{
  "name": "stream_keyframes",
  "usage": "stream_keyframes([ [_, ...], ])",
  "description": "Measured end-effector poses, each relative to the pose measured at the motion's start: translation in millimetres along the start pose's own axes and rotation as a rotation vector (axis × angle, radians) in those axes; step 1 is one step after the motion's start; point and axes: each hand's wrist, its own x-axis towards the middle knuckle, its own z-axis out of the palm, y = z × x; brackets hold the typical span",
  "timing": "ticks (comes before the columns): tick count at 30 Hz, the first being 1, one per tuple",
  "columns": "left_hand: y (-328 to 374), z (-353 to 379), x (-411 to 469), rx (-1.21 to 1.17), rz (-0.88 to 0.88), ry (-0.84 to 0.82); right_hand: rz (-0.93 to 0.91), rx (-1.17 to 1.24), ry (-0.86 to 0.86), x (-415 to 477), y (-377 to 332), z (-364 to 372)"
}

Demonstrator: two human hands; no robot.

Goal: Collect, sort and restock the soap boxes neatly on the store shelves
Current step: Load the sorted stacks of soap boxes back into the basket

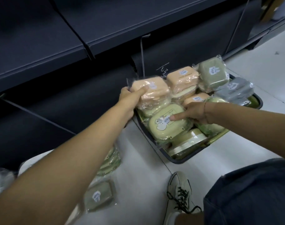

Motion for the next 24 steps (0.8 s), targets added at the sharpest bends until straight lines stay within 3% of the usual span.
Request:
stream_keyframes([
  [5,24,-106,-71,-0.009,0.088,0.021,-0.171,-0.104,0.065,-27,-26,-4],
  [10,6,-231,-148,-0.039,0.005,0.147,-0.267,0.144,-0.050,-42,-62,39],
  [14,-19,-296,-184,-0.125,-0.077,0.299,-0.163,0.158,-0.121,-14,-74,128],
  [17,-39,-320,-196,-0.143,-0.122,0.337,-0.102,0.177,-0.047,24,-72,184],
  [24,-50,-330,-200,-0.209,-0.128,0.356,0.010,0.391,0.042,99,-41,245],
])
